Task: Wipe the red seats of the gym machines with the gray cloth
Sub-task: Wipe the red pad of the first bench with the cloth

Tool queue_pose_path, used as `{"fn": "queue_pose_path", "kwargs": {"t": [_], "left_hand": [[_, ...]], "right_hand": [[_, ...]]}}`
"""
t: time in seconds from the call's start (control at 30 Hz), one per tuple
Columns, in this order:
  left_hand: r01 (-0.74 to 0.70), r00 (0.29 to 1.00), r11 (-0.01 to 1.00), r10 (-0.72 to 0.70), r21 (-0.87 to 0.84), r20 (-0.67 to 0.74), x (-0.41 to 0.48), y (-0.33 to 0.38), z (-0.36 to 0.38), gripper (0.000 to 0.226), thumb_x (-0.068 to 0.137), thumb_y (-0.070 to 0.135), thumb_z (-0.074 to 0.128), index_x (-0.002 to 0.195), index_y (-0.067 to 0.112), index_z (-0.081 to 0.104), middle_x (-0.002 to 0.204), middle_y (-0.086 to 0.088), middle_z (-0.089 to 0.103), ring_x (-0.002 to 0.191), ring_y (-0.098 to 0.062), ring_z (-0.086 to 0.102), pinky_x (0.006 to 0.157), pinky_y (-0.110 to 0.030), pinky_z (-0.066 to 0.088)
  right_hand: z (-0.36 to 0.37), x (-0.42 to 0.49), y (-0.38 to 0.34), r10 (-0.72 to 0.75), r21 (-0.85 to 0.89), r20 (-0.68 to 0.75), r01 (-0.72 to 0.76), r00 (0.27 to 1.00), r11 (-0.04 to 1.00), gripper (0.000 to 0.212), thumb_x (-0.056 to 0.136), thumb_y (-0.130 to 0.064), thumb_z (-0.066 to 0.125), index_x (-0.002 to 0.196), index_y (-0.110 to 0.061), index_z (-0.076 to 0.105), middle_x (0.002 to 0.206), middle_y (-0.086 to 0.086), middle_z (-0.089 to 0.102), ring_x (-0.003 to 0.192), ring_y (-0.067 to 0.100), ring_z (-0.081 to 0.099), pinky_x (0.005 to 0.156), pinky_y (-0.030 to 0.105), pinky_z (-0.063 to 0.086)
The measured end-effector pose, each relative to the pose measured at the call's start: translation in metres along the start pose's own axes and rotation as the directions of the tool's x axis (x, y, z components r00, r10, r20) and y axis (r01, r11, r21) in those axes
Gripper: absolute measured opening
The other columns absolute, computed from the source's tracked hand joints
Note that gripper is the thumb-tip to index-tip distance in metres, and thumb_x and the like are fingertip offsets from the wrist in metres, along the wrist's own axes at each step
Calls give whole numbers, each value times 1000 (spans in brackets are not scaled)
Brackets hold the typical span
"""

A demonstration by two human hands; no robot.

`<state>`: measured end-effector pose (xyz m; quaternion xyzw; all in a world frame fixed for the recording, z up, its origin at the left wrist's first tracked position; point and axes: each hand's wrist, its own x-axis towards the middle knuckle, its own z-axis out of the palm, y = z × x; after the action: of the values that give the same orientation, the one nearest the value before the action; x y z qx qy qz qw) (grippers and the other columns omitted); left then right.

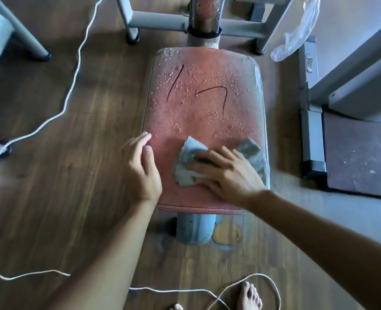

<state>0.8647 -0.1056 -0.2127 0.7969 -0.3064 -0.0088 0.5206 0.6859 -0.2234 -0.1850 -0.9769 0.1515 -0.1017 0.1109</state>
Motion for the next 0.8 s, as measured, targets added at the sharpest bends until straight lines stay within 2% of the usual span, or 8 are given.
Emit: {"fn": "queue_pose_path", "kwargs": {"t": [0.17,0.23,0.3,0.43,0.6,0.7,0.73,0.8], "left_hand": [[26,999,1000,-26,-14,38,0,-2,1,33,98,6,44,113,-5,70,123,-16,68,118,-28,62,106,-33,45],[37,998,999,-35,-32,58,0,-2,0,32,97,3,44,114,-6,69,124,-17,67,119,-28,61,107,-32,45],[44,997,998,-41,-46,64,0,-2,-2,33,98,3,43,116,-7,68,126,-17,67,120,-25,61,108,-30,44],[86,995,995,-88,-42,-38,-3,6,-3,30,99,-1,45,120,-5,67,124,-13,68,116,-16,59,100,-10,40],[63,993,997,-67,-46,-98,-3,2,-2,32,98,5,44,122,-3,64,119,-10,68,110,-12,60,97,-19,44],[72,986,995,-81,-66,-144,-3,1,-1,31,98,1,43,120,-5,63,117,-11,68,109,-15,61,97,-21,46],[68,985,995,-80,-77,-153,-3,-1,-1,30,98,-1,42,119,-6,63,116,-14,69,109,-19,63,97,-25,48],[58,983,995,-71,-84,-172,-2,-3,-3,30,99,-2,40,117,-7,63,114,-17,69,108,-25,64,96,-30,49]], "right_hand": [[2,14,-8,276,42,-107,-273,955,961,32,98,-47,54,120,-31,70,122,-7,62,96,24,54,78,41,47],[2,-3,-28,243,86,-95,-235,965,968,35,97,-50,54,121,-30,70,122,-6,62,94,24,53,77,41,47],[1,-16,-39,135,111,-48,-129,990,985,36,98,-49,53,125,-30,68,126,-5,61,98,23,54,77,40,46],[8,3,-23,38,53,-63,-35,997,998,36,100,-47,50,128,-31,66,132,-3,60,108,22,55,76,36,43],[25,88,-8,169,-12,-53,-170,984,985,41,97,-49,45,134,-37,60,139,-7,54,124,22,49,88,41,41],[32,103,-13,241,14,-103,-241,965,970,39,97,-48,47,131,-38,61,139,-9,54,122,22,48,91,40,38],[33,96,-17,217,26,-106,-215,970,976,38,97,-47,47,131,-37,62,138,-9,54,118,23,49,89,39,36],[34,76,-25,72,37,-91,-69,993,997,37,97,-45,49,130,-34,63,135,-8,58,108,24,51,84,38,34]]}}
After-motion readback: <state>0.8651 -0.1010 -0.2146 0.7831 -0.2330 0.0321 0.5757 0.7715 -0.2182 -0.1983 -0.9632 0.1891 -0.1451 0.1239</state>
